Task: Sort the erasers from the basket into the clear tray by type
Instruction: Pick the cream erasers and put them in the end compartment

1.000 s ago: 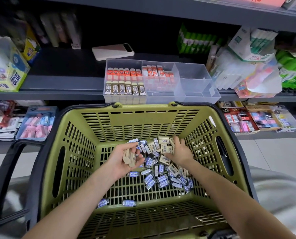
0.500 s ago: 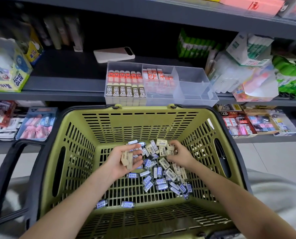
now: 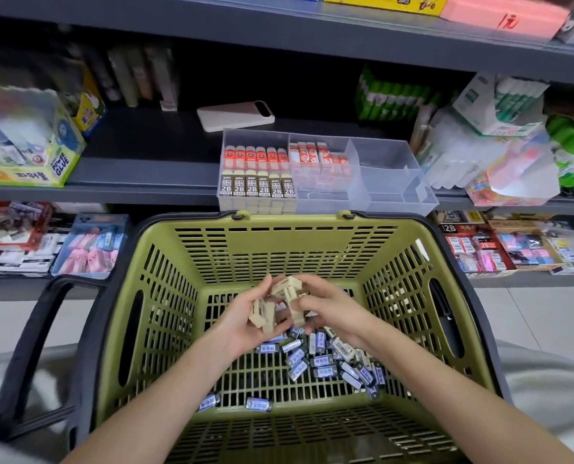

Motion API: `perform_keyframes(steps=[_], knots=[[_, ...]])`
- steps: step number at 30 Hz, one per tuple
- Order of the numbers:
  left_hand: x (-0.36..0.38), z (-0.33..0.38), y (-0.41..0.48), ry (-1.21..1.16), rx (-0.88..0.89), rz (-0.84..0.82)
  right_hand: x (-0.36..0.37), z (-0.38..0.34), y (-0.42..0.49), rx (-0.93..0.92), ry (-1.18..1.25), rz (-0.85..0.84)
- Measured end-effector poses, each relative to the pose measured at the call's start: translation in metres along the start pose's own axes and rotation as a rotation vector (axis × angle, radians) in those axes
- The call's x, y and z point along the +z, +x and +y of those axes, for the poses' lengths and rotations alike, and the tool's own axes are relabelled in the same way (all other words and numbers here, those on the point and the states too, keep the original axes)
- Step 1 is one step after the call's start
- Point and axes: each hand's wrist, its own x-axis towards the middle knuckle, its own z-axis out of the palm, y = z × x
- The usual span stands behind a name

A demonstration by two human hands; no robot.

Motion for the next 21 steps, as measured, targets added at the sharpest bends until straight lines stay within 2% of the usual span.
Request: perform_keyframes(steps=[3, 5, 10, 16, 21], knots=[[0.004, 0.004, -0.003, 0.008, -0.01, -0.022, 0.005, -0.014, -0.003, 0.037, 0.037, -0.017], [0.006, 0.005, -0.005, -0.015, -0.013, -0.043, 0.007, -0.019, -0.004, 0.004, 0.01, 0.036], [0.014, 0.006, -0.013, -0.079, -0.017, -0.168, 0.021, -0.014, -0.003, -0.184, -0.441, 0.292], [0.018, 0.014, -0.02, -0.143, 0.0, -0.142, 0.022, -0.019, -0.007, -0.264, -0.478, 0.17], [0.024, 0.019, -0.025, -0.19, 0.013, -0.183, 0.02, -0.024, -0.02, -0.372, -0.563, 0.192]])
